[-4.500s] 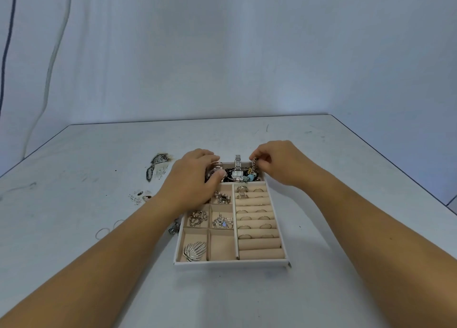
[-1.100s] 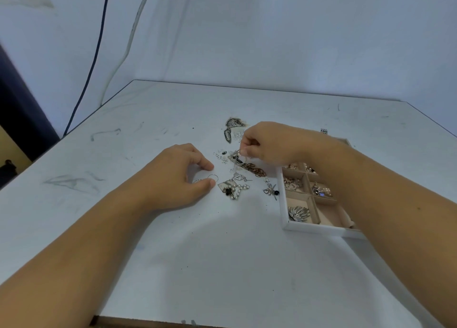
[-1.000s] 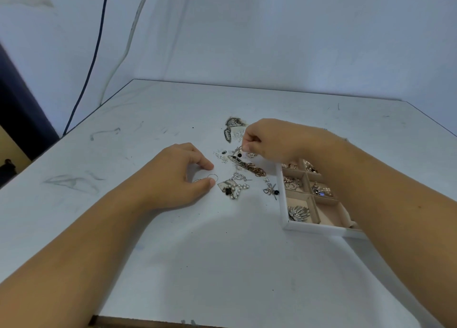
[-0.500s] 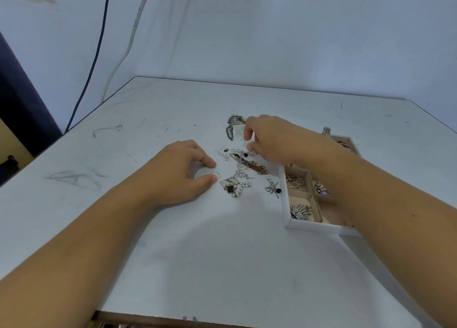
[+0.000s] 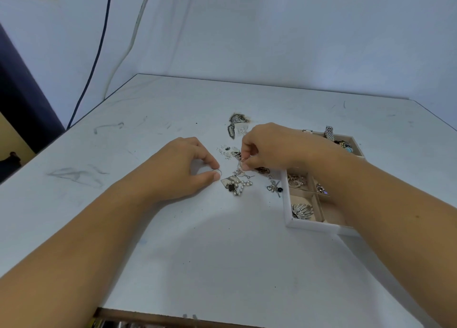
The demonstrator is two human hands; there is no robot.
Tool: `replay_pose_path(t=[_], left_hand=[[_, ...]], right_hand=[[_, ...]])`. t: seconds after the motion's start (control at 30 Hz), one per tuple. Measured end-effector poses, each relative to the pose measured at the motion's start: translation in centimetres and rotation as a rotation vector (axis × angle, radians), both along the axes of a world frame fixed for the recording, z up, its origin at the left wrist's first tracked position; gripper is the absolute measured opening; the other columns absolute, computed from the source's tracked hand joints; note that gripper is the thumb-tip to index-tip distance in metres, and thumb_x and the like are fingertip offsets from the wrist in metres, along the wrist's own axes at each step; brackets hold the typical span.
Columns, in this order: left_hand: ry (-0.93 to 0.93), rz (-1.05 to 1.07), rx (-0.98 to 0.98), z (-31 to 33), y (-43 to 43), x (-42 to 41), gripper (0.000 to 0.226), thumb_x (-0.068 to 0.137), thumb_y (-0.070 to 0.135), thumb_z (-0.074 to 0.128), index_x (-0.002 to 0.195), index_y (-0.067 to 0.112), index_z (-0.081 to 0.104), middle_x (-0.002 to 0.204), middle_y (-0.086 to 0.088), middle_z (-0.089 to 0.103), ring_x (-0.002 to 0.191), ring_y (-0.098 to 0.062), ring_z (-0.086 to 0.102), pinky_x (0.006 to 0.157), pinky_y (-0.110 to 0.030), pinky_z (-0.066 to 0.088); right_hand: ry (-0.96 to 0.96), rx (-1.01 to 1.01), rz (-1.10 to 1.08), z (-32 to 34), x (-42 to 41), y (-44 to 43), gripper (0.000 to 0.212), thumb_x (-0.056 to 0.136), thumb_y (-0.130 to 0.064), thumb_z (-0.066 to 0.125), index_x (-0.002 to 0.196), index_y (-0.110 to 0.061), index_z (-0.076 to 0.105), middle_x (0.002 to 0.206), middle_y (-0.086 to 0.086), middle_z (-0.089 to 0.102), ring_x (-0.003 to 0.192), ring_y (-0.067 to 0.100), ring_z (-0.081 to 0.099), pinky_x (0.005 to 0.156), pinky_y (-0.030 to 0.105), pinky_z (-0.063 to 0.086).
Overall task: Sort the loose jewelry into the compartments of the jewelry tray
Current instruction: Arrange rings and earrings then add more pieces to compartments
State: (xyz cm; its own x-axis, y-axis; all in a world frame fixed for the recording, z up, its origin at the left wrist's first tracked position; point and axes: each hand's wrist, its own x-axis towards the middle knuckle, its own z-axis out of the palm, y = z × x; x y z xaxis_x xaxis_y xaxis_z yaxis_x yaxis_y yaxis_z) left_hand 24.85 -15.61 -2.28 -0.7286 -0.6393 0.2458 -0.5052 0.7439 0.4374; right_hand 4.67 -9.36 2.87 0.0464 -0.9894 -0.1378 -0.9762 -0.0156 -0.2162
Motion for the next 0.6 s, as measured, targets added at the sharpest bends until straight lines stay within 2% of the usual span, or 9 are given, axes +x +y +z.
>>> replay_pose_path(t=[0.17,0.27,0.37,0.5,0.6], left_hand=[[-0.04,-0.003,0.026,0.3,-0.1,-0.1,0.015,0.078,0.051,0.066,0.087,0.04,0.068,0.099,0.018,0.056,0.102,-0.005,0.048,0.086,-0.025,0.042],[-0.125,0.008,0.084,0.8,-0.3,-0.6,0.013,0.079,0.05,0.066,0.085,0.039,0.064,0.102,0.014,0.054,0.107,-0.01,0.041,0.089,-0.032,0.04],[-0.222,0.027,0.121,1.2,-0.4,-1.1,0.014,0.08,0.05,0.063,0.088,0.039,0.061,0.102,0.013,0.05,0.11,-0.012,0.034,0.093,-0.038,0.039],[-0.172,-0.051,0.121,1.0,0.0,-1.2,0.005,0.082,0.038,0.063,0.084,0.036,0.06,0.101,0.017,0.052,0.109,-0.009,0.034,0.096,-0.039,0.039],[-0.129,-0.056,0.096,0.9,0.1,-1.1,0.013,0.082,0.04,0.064,0.092,0.036,0.057,0.099,0.018,0.054,0.104,-0.006,0.036,0.092,-0.031,0.04]], right_hand=[[-0.01,-0.087,-0.008,0.6,-0.4,1.0,0.016,0.084,-0.029,0.069,0.088,-0.013,0.069,0.067,-0.017,0.054,0.061,0.0,0.049,0.05,0.011,0.037],[0.005,-0.11,0.0,0.6,-0.5,1.5,0.016,0.083,-0.03,0.07,0.087,-0.015,0.069,0.067,-0.019,0.054,0.065,-0.001,0.051,0.055,0.015,0.039],[0.024,-0.135,0.028,0.4,-0.2,1.8,0.015,0.083,-0.03,0.069,0.087,-0.016,0.068,0.067,-0.017,0.054,0.066,0.0,0.05,0.053,0.015,0.035],[0.027,-0.191,0.074,-0.3,0.1,2.0,0.011,0.084,-0.031,0.068,0.087,-0.02,0.069,0.079,-0.013,0.062,0.071,0.001,0.051,0.058,0.012,0.037],[0.022,-0.195,0.073,-0.5,-0.1,2.2,0.011,0.084,-0.031,0.068,0.087,-0.021,0.069,0.076,-0.014,0.06,0.066,-0.003,0.049,0.059,0.013,0.038]])
